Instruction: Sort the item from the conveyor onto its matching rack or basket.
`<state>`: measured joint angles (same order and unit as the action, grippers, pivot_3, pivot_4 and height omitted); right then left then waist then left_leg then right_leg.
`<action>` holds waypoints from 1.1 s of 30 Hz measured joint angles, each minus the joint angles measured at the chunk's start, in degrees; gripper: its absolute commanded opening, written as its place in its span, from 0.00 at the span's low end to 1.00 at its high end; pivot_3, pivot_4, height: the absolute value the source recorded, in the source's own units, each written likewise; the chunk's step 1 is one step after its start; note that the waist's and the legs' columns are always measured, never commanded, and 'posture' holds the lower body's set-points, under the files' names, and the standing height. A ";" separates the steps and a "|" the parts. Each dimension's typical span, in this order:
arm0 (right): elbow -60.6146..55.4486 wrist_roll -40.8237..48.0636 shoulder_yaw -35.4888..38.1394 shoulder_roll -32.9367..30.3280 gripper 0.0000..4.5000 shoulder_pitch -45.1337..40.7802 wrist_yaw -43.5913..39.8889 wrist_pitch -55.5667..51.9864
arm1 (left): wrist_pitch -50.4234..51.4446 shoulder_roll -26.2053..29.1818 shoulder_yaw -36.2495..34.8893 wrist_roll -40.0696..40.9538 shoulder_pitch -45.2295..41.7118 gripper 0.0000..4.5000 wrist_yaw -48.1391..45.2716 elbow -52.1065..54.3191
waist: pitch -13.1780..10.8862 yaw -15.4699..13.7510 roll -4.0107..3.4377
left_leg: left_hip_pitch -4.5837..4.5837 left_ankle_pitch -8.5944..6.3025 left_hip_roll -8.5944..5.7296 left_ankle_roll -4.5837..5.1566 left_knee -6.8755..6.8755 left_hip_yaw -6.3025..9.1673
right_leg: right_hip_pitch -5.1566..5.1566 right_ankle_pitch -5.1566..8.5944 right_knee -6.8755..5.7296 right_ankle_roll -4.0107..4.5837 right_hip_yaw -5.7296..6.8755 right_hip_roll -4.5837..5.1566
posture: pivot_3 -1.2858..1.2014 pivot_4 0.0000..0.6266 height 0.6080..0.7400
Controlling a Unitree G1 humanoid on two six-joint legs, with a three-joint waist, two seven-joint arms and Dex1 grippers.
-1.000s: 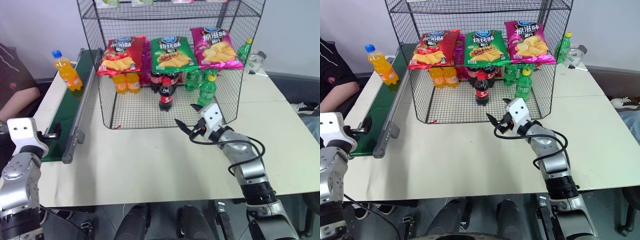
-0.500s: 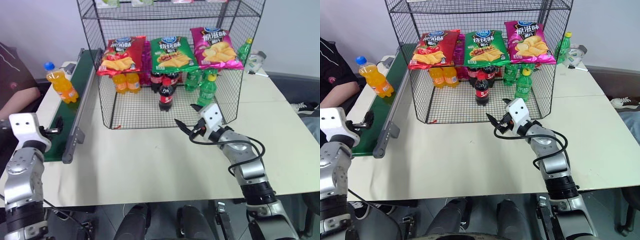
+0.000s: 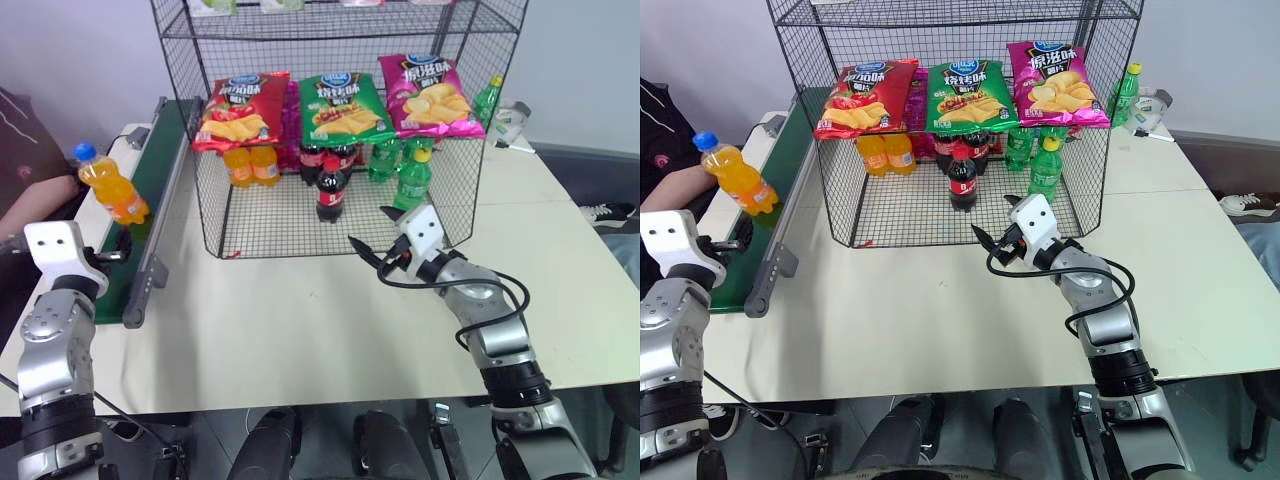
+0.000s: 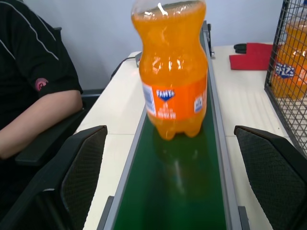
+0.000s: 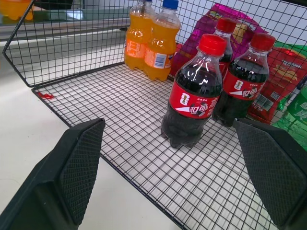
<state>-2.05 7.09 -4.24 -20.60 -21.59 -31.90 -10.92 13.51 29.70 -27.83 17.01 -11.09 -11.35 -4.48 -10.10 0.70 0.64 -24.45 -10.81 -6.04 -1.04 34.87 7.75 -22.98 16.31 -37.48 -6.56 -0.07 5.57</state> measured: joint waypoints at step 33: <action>0.00 0.00 -0.21 0.33 1.00 -0.03 -0.08 -0.02 | -0.39 0.84 -2.29 2.78 0.16 0.56 -1.63 1.24 | 0.00 -0.03 0.00 | 0.01 0.00 0.00 0.00 0.03 0.01 | 0.04 0.00 -0.04 0.00 0.00 -0.01 | 0.52 0.24 1.00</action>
<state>-2.05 7.08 -4.44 -20.28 -21.61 -31.97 -10.94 13.12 30.54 -30.12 19.79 -10.93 -12.98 -3.24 -10.10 0.67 0.64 -24.43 -10.81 -6.04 -1.04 34.90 7.75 -22.94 16.31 -37.52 -6.56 -0.07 5.56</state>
